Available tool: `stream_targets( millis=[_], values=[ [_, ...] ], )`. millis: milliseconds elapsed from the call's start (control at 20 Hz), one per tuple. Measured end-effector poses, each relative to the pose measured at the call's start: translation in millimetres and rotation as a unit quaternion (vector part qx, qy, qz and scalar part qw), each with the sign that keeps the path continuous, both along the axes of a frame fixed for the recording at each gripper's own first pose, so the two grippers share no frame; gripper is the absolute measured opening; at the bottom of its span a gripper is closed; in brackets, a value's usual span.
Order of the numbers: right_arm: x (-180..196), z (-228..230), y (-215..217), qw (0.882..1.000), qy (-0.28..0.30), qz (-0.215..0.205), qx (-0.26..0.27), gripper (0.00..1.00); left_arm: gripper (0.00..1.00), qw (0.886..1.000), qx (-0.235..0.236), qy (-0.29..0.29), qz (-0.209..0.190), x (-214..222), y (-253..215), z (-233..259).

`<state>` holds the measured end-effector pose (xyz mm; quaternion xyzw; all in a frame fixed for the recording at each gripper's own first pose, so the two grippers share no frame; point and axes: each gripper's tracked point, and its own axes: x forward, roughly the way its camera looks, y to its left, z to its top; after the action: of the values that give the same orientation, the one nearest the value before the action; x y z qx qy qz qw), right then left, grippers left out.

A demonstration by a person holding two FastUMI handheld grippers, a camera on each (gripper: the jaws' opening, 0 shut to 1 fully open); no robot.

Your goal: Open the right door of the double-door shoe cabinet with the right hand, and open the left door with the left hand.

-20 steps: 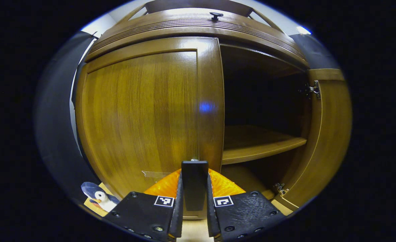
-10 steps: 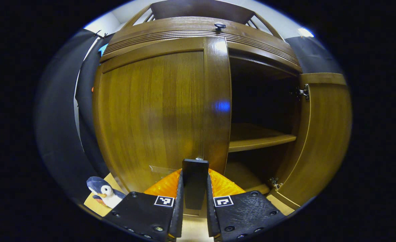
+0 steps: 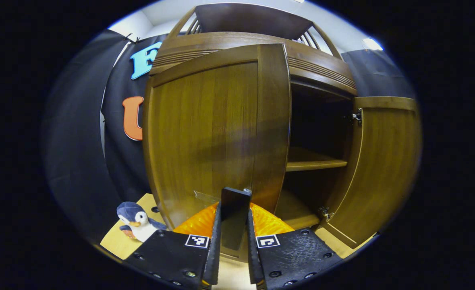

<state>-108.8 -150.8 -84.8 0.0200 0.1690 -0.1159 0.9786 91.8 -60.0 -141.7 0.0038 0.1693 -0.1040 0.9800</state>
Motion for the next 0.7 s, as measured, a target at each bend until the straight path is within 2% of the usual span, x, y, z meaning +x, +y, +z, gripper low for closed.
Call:
stream_targets(
  millis=[50,100,150,200,250,300,350,400,700],
  values=[
    [0.4,-2.1,6.9,1.0,0.002,0.006,0.002,0.46,0.28,1.0,0.003,-0.006,0.004,-3.7,6.9,1.2],
    [2.1,-2.8,15.3,1.0,0.003,0.013,0.003,0.46,0.38,1.0,-0.001,-0.005,0.006,-12.0,11.4,3.3],
    [3.5,-3.0,23.2,1.0,0.004,0.021,0.006,0.46,0.19,1.0,-0.003,-0.01,0.003,-10.8,12.8,4.5],
    [5.9,-4.2,32.7,0.999,0.007,0.03,0.008,0.46,0.27,1.0,0.001,-0.004,-0.003,-11.4,15.7,2.5],
    [7.5,-5.7,41.2,0.999,0.013,0.04,0.008,0.47,0.19,1.0,0.002,-0.004,-0.004,-13.0,18.8,3.1],
    [9.4,-5.1,49.7,0.999,0.013,0.052,0.007,0.46,0.19,1.0,0.002,-0.004,-0.003,-14.2,21.6,4.3],
    [12.2,-2.2,57.2,0.998,0.012,0.06,0.004,0.46,0.27,1.0,-0.002,-0.006,0.002,-16.4,24.4,5.1],
    [15.8,-1.1,64.9,0.998,0.011,0.069,0.003,0.47,0.19,1.0,-0.002,-0.006,0.007,-19.0,27.6,5.1],
    [36.7,1.6,113.2,0.993,0.005,0.118,0.004,0.46,0.18,0.999,0.0,-0.009,0.039,-42.6,70.4,11.2]
  ],
)
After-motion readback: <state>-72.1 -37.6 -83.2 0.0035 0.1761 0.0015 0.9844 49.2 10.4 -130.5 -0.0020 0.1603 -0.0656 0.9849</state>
